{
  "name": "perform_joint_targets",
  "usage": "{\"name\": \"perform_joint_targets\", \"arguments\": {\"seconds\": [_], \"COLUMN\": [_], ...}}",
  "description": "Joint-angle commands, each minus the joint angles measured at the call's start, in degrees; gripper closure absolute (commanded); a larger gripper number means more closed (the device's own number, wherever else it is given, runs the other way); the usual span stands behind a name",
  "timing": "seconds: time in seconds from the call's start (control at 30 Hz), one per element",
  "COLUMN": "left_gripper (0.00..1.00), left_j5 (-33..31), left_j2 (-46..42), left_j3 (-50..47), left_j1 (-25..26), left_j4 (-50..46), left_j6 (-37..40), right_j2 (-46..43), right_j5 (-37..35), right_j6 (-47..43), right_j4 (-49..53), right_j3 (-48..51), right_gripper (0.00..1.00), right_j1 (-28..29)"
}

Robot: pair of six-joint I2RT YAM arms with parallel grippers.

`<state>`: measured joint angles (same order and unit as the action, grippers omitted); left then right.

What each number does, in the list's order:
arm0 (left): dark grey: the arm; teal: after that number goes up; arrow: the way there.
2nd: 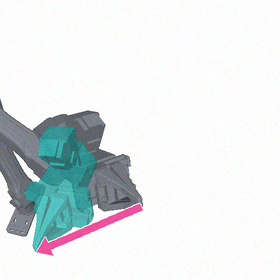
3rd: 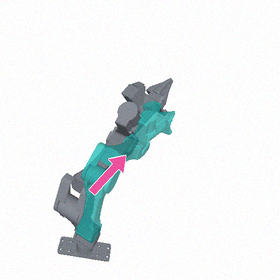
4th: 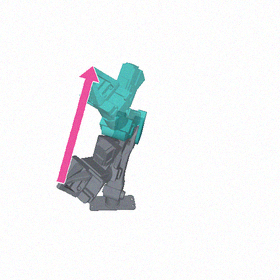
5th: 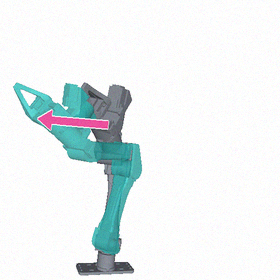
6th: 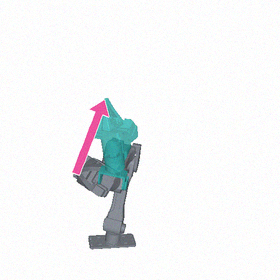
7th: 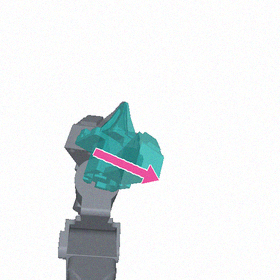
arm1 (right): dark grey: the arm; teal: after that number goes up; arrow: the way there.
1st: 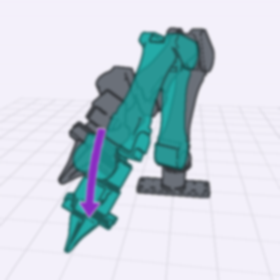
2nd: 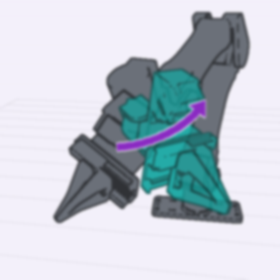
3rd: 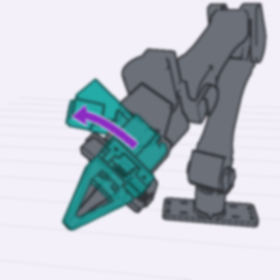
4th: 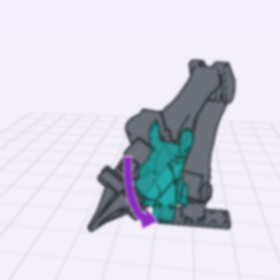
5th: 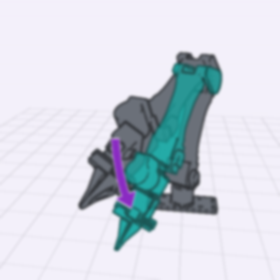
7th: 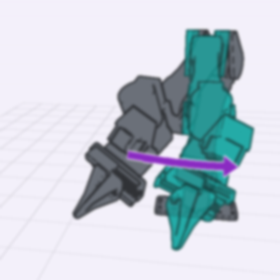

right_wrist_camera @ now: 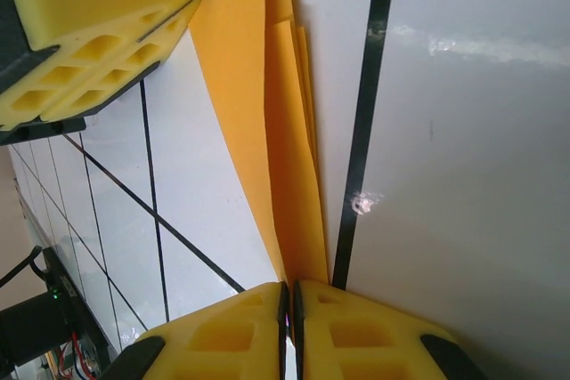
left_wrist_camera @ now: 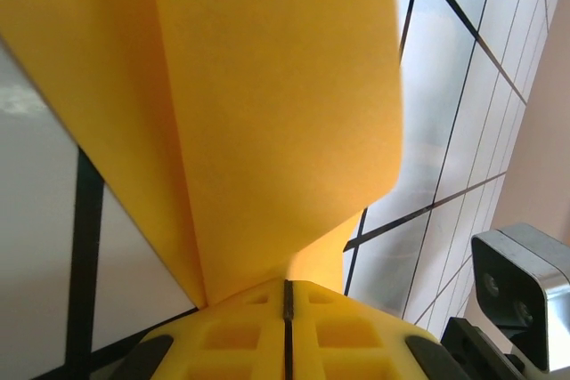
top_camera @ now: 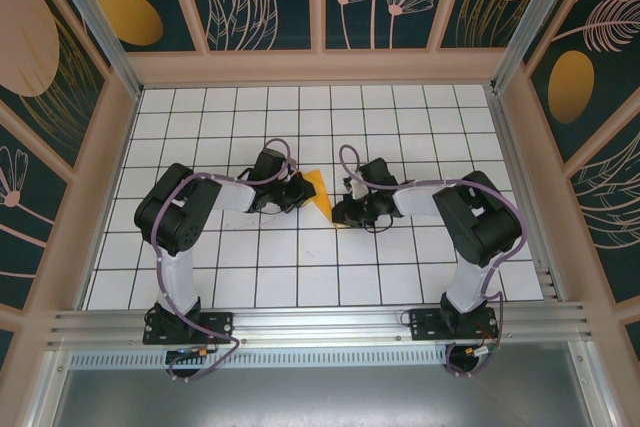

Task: Fold a paper plane with a square sheet of paper (pick it up from the middle)
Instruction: Fold the wing for the fifth time at the center of the table.

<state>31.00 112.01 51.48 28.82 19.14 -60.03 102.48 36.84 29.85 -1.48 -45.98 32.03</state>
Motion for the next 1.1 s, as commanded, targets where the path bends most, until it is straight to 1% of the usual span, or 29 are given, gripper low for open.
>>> {"name": "perform_joint_targets", "arguments": {"seconds": [0.0, 0.13, 0.27, 0.33, 0.43, 0.53, 0.77, 1.07], "left_gripper": [0.91, 0.92, 0.92, 0.91, 0.91, 0.91, 0.92, 0.91], "left_j5": [-7.7, -9.0, -10.0, -10.0, -9.8, -9.6, -9.7, -10.5], "left_j2": [2.7, 3.4, 3.5, 3.6, 3.7, 3.6, 3.6, 4.2], "left_j3": [0.0, 1.1, 1.7, 1.9, 2.0, 2.1, 2.1, 2.5], "left_j1": [-0.4, -0.4, -0.4, -0.4, -0.4, -0.4, -0.4, -0.4], "left_j4": [-9.6, -12.0, -13.7, -13.8, -13.9, -13.9, -14.1, -15.6], "left_j6": [2.0, 2.4, 2.9, 3.0, 3.1, 3.3, 3.3, 2.5], "right_j2": [-0.6, -1.7, -6.0, -8.1, -9.8, -8.4, -0.3, 3.0], "right_j5": [-3.0, -3.4, -3.8, -5.3, -9.3, -9.3, -7.1, -8.1], "right_j6": [-1.7, -1.7, -1.4, -1.3, -1.6, -1.5, -3.3, -6.9], "right_j4": [4.6, 5.1, 5.2, 5.5, 5.4, 4.6, 6.6, 11.4], "right_j3": [1.9, 1.2, 0.9, 0.6, -0.5, -2.7, -8.9, -9.3], "right_gripper": [0.89, 0.9, 0.83, 0.82, 0.8, 0.8, 0.83, 0.85], "right_j1": [0.4, 0.4, 0.4, 0.6, 2.2, 3.3, 5.0, 5.0]}}
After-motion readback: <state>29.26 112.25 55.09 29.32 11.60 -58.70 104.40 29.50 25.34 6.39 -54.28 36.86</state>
